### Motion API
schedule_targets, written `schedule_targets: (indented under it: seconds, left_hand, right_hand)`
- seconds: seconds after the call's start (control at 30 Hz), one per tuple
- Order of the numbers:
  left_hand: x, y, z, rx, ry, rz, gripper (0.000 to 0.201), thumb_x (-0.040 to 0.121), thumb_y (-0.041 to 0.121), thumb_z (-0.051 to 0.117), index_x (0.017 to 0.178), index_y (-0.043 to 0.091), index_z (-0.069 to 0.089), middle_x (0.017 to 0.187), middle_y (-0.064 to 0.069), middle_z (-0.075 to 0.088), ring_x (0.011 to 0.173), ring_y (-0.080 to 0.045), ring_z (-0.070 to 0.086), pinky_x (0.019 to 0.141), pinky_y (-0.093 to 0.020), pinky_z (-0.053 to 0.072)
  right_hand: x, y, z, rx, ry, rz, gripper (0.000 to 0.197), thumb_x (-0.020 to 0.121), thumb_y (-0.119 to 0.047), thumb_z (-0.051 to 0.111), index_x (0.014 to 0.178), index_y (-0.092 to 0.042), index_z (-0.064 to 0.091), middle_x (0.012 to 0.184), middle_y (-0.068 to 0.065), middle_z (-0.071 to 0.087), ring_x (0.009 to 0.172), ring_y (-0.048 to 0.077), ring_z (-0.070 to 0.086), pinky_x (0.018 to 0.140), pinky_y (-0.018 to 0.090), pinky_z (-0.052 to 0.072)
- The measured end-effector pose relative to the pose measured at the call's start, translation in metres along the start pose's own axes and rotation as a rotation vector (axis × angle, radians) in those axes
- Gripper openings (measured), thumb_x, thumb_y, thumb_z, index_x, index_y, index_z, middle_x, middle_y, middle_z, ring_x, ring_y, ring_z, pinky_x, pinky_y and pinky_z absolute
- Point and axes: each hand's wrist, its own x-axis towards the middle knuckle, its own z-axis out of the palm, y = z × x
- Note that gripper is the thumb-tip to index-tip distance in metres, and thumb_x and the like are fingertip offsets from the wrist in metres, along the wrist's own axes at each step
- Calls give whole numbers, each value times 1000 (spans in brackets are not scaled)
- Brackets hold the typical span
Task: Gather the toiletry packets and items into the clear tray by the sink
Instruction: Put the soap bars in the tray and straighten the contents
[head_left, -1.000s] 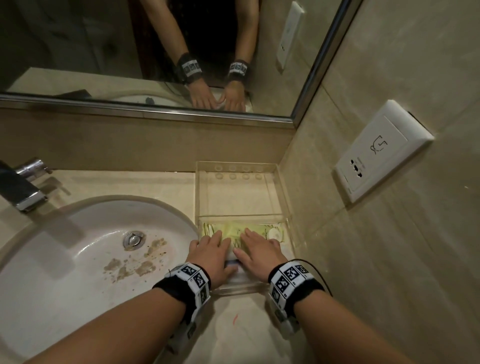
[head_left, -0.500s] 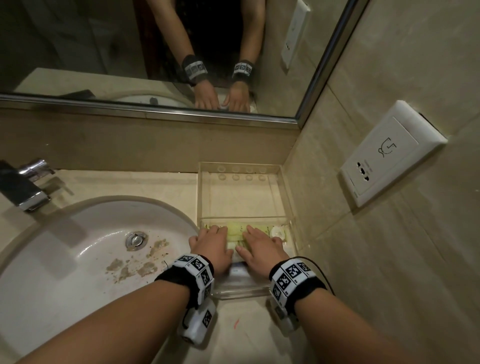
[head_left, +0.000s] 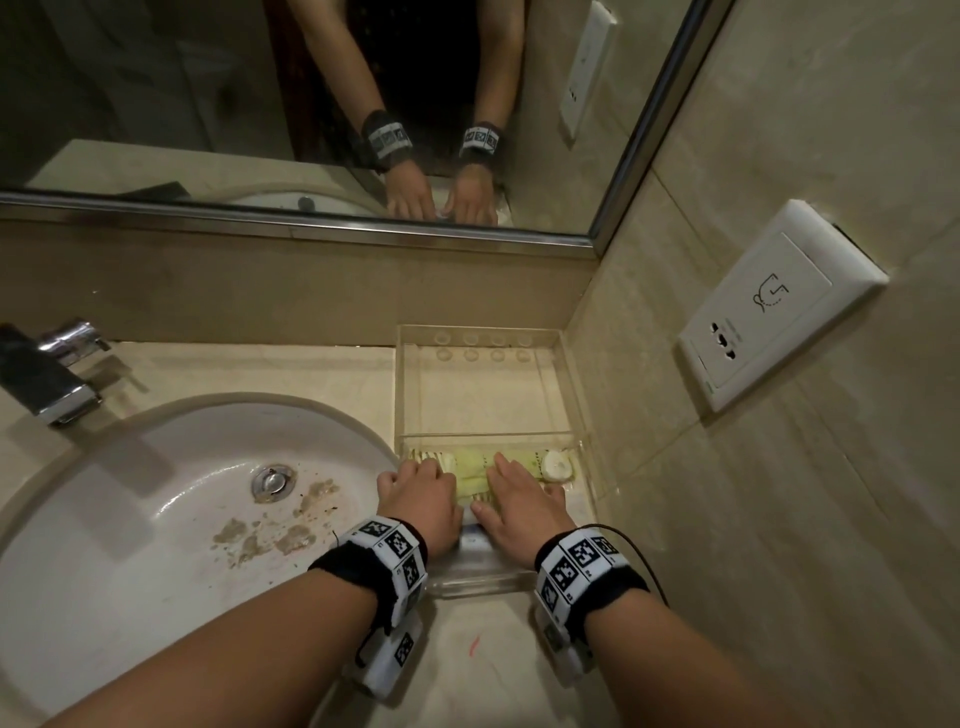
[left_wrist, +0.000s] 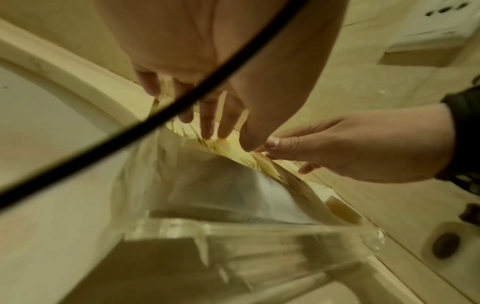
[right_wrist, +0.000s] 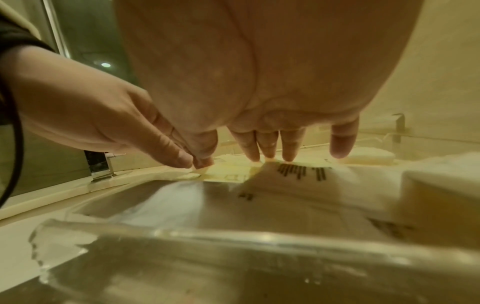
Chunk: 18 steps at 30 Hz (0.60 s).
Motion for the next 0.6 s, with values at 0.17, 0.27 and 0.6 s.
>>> schedule_targets:
  seconds: [0.17,0.27,0.6]
  left_hand:
    - [-16,-3,3,116,42,157,48,89,52,45,126,22,52,134,-3,46,124,-25,38,100,-43,28]
    - [-26,-3,13,149,-111,199,56,87,60,44,127,23,52,147,-7,36,132,-27,35,105,-47,27]
    - [-45,8,11,232,-101,221,60,92,41,46,145,19,29,161,-11,12,144,-31,18,115,-49,14]
  right_hand:
    - [-25,-1,4,57,194,-9,50,98,-46,35,142,-23,39,147,-2,41,137,18,33,109,43,24]
    - [-41,-7,19,21,137,-25,47,97,-48,34,138,-25,42,146,-4,42,138,17,32,111,45,22]
    - [-61,-12,22,-12,243,50,49,100,-41,31,145,-20,34,151,-1,36,141,16,27,116,39,17]
